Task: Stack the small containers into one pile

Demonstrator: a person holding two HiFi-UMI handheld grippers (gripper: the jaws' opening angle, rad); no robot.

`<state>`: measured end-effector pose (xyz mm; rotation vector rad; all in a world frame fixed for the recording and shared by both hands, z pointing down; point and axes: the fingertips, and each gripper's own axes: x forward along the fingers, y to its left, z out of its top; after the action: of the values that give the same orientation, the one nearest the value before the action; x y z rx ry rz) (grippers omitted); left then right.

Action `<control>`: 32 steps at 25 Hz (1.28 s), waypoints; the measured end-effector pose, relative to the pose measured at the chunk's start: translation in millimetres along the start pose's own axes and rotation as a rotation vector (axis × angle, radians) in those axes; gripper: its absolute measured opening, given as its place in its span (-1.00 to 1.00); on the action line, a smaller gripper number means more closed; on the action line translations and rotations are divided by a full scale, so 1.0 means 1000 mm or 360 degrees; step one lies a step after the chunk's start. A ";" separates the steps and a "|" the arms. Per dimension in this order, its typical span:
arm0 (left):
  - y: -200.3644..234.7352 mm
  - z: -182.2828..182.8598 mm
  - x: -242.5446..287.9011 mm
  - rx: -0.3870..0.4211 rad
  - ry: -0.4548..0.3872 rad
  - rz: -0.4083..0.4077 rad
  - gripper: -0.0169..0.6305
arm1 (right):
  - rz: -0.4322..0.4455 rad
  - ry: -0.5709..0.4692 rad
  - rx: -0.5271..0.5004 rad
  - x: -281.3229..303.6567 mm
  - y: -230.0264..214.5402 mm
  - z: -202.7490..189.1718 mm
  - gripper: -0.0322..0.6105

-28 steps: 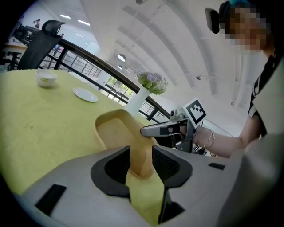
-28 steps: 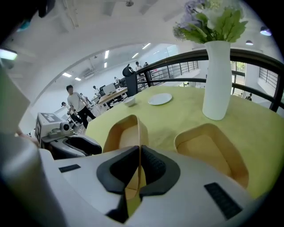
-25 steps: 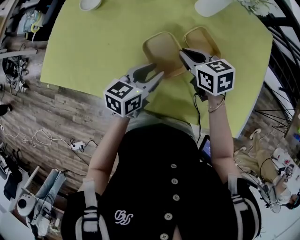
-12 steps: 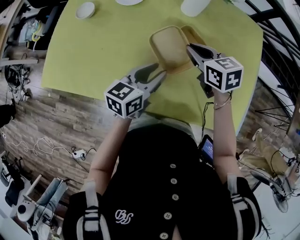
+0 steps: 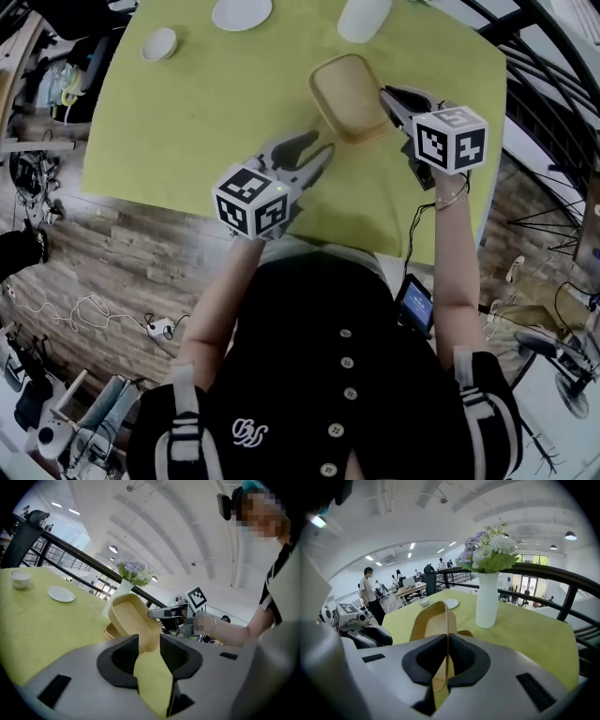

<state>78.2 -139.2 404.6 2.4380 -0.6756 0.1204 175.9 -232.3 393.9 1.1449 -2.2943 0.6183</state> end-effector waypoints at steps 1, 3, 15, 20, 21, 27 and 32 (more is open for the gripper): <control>-0.002 0.000 0.002 0.0001 0.0000 -0.0003 -0.52 | 0.0005 0.0017 -0.0005 -0.001 -0.004 -0.001 -0.80; -0.006 -0.001 0.007 -0.0002 0.0005 -0.0010 -0.52 | 0.0012 0.0046 -0.0004 -0.003 -0.012 -0.004 -0.80; 0.002 -0.013 0.012 -0.0081 0.0025 0.0027 -0.52 | 0.0067 0.0184 0.0052 0.015 -0.044 -0.031 -0.80; 0.006 -0.015 0.015 -0.0103 0.0030 0.0056 -0.52 | 0.0122 0.0221 0.0040 0.021 -0.049 -0.031 -0.80; 0.007 -0.016 0.015 -0.0107 0.0035 0.0061 -0.52 | 0.0131 0.0234 0.0038 0.022 -0.051 -0.031 -0.80; 0.017 -0.019 0.020 -0.0123 0.0069 0.0078 -0.52 | 0.0189 0.0326 0.0055 0.037 -0.059 -0.036 -0.80; 0.024 -0.020 0.028 -0.0146 0.0082 0.0090 -0.52 | 0.0248 0.0425 0.0037 0.050 -0.065 -0.047 -0.80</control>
<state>92.1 -156.3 440.3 2.3213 -0.7118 0.1706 214.1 -269.2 472.1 0.8411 -2.1622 0.8067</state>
